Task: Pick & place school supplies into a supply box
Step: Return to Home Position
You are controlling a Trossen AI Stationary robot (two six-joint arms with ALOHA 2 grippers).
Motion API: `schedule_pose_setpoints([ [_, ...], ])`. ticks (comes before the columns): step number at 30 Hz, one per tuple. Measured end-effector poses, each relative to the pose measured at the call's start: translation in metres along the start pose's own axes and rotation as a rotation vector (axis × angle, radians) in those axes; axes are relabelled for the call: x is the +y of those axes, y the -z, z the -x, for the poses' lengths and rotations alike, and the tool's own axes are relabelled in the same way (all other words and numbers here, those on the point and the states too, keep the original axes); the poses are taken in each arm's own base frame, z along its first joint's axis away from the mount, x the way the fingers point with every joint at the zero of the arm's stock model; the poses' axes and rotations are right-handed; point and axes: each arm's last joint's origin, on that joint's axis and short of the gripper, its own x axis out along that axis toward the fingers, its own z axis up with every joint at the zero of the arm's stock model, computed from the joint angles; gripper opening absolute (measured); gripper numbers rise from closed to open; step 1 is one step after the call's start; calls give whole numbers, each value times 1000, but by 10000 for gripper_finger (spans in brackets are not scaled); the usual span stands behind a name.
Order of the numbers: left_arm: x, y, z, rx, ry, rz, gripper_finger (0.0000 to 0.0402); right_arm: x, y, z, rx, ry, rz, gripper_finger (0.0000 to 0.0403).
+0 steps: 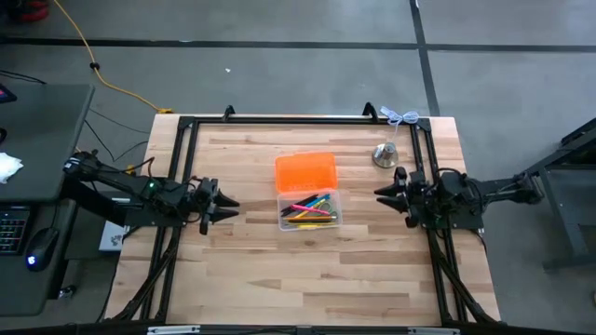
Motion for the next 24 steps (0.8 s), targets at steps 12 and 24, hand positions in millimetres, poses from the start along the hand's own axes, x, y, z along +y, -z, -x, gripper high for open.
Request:
schedule_pose_setpoints([
  [12, 10, -10, -7, -38, -16, 7, 189, -11, -4, 0, 20, -31, 16, 103],
  [24, 25, -18, -6, -33, 6, 5, 189, -12, -5, 5, 25, -104, -9, 103],
])
